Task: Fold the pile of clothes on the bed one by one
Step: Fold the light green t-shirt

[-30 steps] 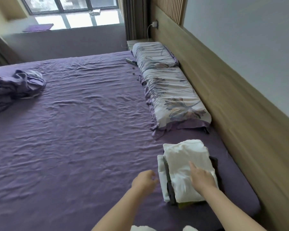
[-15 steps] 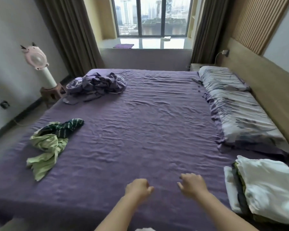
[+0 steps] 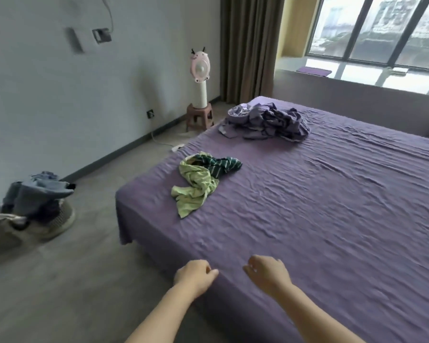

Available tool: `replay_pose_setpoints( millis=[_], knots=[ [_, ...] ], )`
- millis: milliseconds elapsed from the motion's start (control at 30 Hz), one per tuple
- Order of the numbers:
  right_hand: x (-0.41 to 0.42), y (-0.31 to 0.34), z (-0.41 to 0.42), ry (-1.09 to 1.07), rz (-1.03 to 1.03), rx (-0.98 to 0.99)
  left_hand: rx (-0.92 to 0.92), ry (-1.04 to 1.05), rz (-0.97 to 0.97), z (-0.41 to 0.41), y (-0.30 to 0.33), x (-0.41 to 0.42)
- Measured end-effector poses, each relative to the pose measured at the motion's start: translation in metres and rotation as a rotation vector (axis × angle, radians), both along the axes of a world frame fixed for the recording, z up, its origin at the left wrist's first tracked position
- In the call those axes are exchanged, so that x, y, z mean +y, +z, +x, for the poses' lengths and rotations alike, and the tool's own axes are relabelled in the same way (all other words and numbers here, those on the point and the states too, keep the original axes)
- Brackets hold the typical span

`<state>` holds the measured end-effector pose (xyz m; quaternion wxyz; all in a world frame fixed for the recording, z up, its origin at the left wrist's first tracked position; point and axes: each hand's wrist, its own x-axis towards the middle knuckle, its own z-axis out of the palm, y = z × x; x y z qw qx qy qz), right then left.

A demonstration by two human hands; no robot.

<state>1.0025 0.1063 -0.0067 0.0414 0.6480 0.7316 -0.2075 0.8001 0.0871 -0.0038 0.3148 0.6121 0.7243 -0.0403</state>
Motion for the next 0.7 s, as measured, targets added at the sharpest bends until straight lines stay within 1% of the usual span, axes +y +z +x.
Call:
replay_pose_setpoints(
  millis=[167, 300, 533, 700],
  knots=[
    [0.055, -0.006, -0.043, 0.045, 0.022, 0.049, -0.067, 0.103, -0.017, -0.042, -0.007, 0.033],
    [0.110, -0.017, -0.067, 0.070, -0.002, 0.073, -0.069, 0.162, 0.006, -0.072, -0.007, 0.076],
    [0.223, -0.022, -0.096, 0.036, -0.043, 0.120, -0.107, 0.220, 0.072, -0.111, -0.003, 0.170],
    [0.294, -0.015, -0.109, -0.057, -0.068, 0.143, -0.177, 0.229, 0.060, -0.128, 0.001, 0.243]
  ],
)
